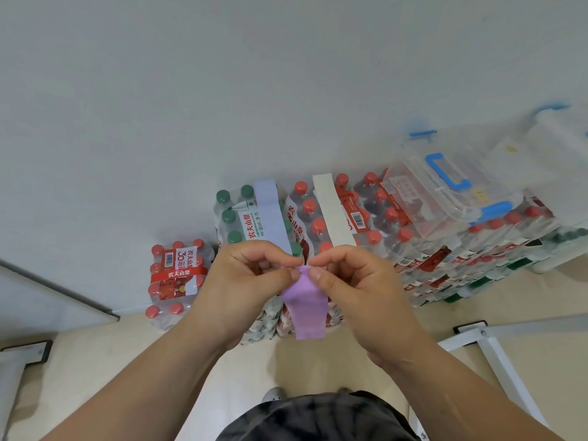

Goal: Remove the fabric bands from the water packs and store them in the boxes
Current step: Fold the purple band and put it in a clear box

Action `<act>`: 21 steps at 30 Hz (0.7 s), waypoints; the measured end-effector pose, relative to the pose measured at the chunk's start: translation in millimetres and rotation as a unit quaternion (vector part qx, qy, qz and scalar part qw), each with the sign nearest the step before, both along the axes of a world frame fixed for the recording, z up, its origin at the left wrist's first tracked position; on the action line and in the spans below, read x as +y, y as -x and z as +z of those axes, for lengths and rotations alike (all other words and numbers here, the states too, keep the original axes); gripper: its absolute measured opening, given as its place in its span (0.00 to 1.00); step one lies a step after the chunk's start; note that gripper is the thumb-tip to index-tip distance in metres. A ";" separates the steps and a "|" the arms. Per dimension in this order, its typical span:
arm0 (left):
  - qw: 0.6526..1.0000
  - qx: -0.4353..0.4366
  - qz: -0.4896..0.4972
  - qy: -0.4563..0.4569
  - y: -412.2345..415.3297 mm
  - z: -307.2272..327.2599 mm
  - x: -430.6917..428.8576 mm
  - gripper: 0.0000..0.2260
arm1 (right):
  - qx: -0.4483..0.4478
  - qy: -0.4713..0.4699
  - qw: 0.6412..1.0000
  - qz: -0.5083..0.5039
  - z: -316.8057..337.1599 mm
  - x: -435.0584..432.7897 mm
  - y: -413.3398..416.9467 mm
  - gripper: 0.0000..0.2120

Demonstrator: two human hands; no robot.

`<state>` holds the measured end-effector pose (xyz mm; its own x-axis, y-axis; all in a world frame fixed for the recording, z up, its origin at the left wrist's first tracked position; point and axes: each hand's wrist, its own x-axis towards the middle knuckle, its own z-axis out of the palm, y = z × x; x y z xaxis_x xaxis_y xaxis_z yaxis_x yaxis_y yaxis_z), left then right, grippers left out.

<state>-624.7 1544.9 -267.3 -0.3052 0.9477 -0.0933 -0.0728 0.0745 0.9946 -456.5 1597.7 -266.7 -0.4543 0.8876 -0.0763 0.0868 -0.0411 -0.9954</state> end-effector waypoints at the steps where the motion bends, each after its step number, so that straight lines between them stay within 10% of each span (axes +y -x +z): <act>1: 1.000 -0.009 -0.005 0.000 0.9 0.3 -1.1 0.15 | 0.007 0.010 1.000 -0.002 0.7 -0.9 1.6 0.12; 21: 0.994 0.104 -0.029 -0.012 15.3 -2.2 -8.4 0.06 | -0.045 -0.020 0.999 0.021 -2.0 -4.5 14.2 0.08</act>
